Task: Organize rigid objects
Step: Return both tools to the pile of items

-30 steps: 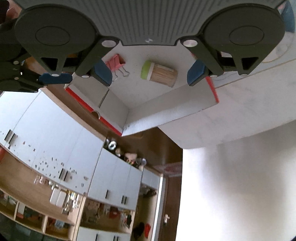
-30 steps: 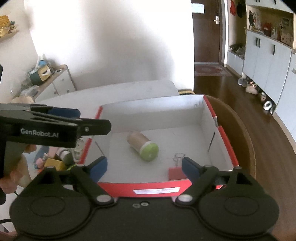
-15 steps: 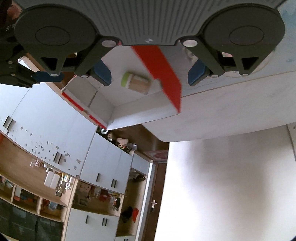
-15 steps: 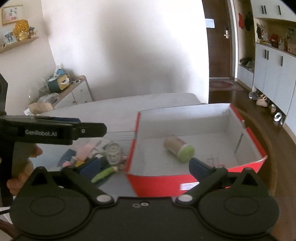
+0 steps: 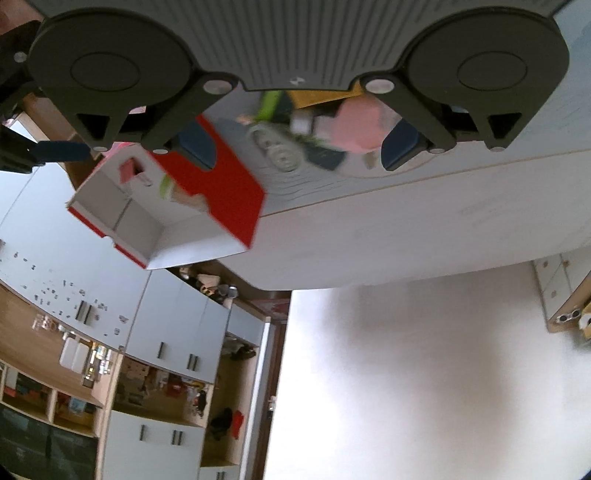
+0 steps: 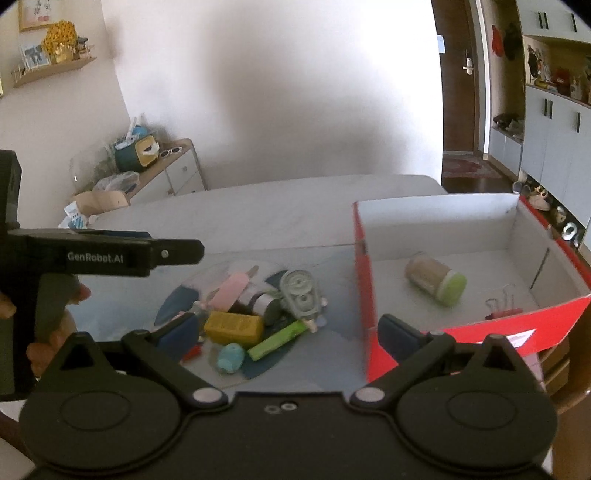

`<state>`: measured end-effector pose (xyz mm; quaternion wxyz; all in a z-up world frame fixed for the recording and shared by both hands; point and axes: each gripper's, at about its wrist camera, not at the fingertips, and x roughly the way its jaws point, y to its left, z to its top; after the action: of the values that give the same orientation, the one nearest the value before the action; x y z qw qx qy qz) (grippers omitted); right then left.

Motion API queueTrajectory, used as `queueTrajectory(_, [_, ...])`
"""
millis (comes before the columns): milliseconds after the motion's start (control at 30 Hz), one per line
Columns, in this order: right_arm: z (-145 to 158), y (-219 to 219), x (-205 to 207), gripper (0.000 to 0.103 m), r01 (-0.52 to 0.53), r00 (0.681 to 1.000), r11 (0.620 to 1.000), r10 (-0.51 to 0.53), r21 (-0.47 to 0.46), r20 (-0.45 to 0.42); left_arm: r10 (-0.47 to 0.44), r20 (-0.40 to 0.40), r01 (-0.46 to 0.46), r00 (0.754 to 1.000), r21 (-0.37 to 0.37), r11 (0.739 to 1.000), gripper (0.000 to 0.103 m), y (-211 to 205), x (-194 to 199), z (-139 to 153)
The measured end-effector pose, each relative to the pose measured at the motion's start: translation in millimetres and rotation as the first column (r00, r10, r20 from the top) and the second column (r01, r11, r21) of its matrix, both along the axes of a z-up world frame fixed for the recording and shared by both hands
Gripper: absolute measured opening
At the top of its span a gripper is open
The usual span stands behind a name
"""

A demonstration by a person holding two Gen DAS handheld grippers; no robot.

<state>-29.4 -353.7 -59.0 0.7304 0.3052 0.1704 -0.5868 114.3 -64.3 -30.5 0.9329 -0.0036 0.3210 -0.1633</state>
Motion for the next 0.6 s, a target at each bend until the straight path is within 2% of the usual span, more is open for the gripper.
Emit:
queueTrajectory(200, [-11,-8,31,0.103,0.027,1.000,0.999,-0.027,0.037,-0.014,0.028,-0.036,-0.028,0.999,-0.002,1.000,0.096,40,10,-16])
queueTrajectory(333, [-21,-16,51,0.103,0.039,0.999,0.997,-0.037,0.062,-0.036,0.050,-0.104,-0.053,0.993,-0.031,0.998,0.096,61,21,-30])
queueTrajectory(600, [-44,-33,89,0.102,0.071,0.993,0.991,-0.060,0.112,-0.097,0.075,-0.143,-0.071,0.987,0.028,0.997,0.096,89,36,-64])
